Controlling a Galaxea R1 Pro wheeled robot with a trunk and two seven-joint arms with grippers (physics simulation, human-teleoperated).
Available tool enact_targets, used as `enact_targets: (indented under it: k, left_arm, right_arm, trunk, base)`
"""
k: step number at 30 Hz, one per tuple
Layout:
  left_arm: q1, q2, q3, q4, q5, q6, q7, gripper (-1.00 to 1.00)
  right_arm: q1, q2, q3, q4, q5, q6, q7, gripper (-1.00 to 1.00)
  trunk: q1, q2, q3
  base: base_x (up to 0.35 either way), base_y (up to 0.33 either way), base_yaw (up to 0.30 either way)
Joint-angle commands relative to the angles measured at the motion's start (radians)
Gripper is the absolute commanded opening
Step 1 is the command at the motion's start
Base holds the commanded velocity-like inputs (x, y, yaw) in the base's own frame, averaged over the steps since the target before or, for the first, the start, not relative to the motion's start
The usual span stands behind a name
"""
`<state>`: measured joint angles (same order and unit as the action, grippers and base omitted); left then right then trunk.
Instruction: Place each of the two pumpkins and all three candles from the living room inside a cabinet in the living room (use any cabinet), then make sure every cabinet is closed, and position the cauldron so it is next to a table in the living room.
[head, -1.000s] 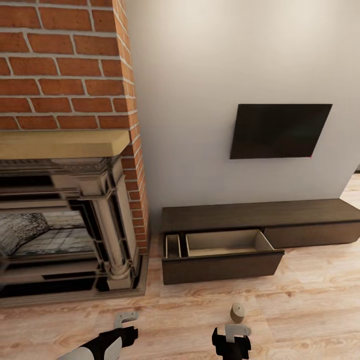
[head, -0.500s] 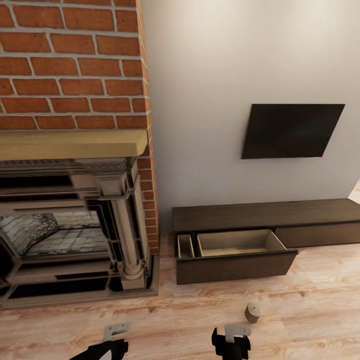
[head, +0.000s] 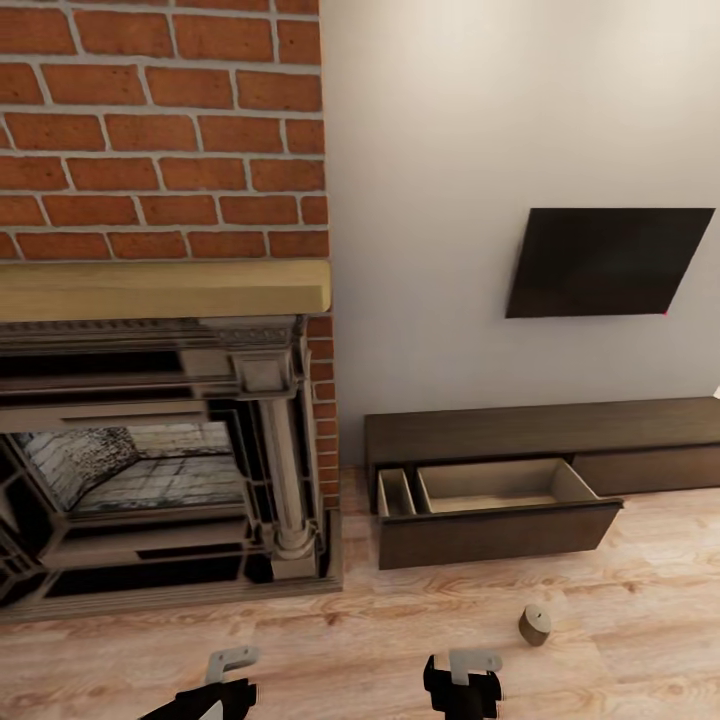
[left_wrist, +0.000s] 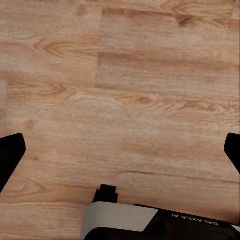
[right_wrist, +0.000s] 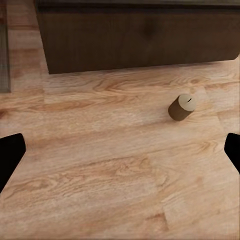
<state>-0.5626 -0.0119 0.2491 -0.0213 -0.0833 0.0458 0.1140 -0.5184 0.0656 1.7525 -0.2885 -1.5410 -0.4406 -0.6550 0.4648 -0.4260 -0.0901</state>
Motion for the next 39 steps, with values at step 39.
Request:
enact_targets:
  k: [39]
  left_arm:
    - [0.001, 0.000, 0.008, -0.002, -0.007, 0.006, 0.002, 1.00]
  right_arm:
    - [-0.002, -0.001, 0.008, -0.001, -0.008, -0.004, -0.005, 1.00]
  trunk:
    - [0.001, -0.002, -0.003]
  base:
    - [0.000, 0.334, 0.000]
